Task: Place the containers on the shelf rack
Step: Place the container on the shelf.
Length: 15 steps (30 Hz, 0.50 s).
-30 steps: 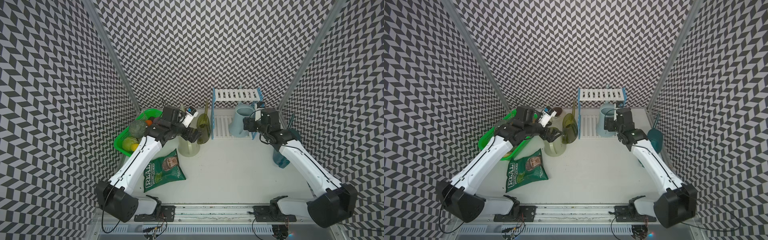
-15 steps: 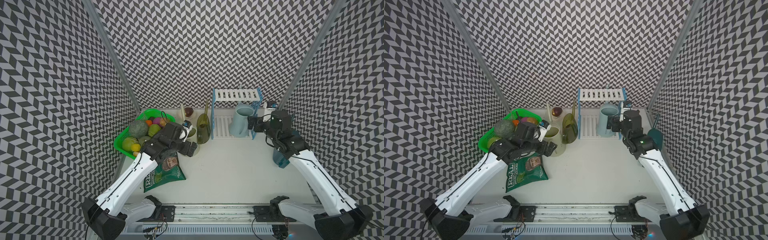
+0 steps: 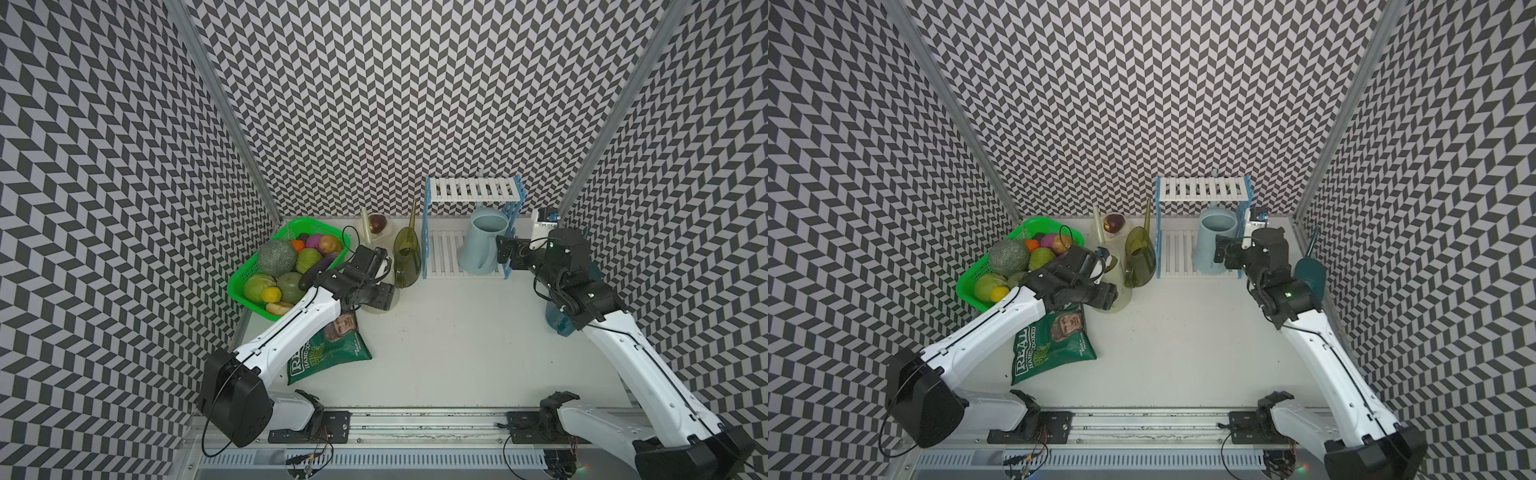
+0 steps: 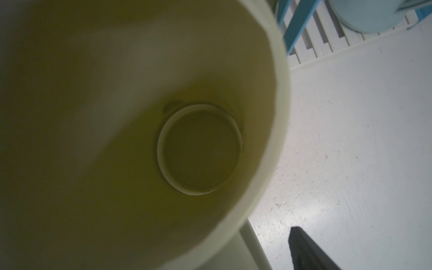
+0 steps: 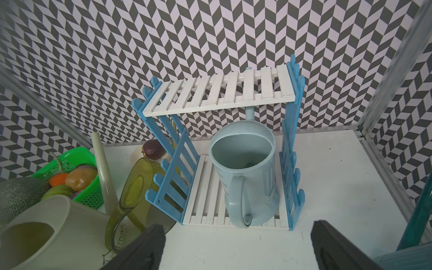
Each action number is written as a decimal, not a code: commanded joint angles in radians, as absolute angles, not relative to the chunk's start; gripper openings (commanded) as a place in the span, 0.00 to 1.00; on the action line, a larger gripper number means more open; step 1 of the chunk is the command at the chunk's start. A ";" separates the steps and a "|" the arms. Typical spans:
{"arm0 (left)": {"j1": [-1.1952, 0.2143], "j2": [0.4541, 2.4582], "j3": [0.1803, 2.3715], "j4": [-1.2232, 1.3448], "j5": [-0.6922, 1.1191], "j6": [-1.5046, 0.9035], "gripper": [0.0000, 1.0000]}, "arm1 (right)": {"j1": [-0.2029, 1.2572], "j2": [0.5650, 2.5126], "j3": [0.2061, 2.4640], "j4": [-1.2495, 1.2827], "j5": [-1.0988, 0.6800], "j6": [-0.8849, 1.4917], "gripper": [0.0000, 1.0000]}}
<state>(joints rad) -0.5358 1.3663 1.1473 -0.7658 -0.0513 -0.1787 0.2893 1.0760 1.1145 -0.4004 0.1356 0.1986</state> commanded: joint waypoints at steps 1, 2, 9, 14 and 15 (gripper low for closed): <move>-0.472 1.387 1.202 -0.721 -0.066 -0.163 0.70 | 0.286 1.049 1.099 -0.345 0.108 0.212 1.00; -0.448 1.396 1.208 -0.714 -0.062 -0.147 0.68 | 0.286 1.047 1.096 -0.341 0.103 0.213 1.00; -0.372 1.404 1.208 -0.606 -0.046 -0.048 0.66 | 0.287 1.056 1.094 -0.326 0.072 0.222 1.00; -0.337 1.402 1.163 -0.494 -0.012 0.026 0.65 | 0.288 1.062 1.100 -0.329 0.059 0.226 1.00; -0.331 1.397 1.146 -0.467 0.002 0.045 0.65 | 0.288 1.061 1.100 -0.330 0.057 0.226 1.00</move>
<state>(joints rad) -0.3462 1.4017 1.1732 -0.5880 -0.0391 -0.0326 0.2893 1.0714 1.0996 -0.3874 0.0742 0.2142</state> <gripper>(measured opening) 0.651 0.996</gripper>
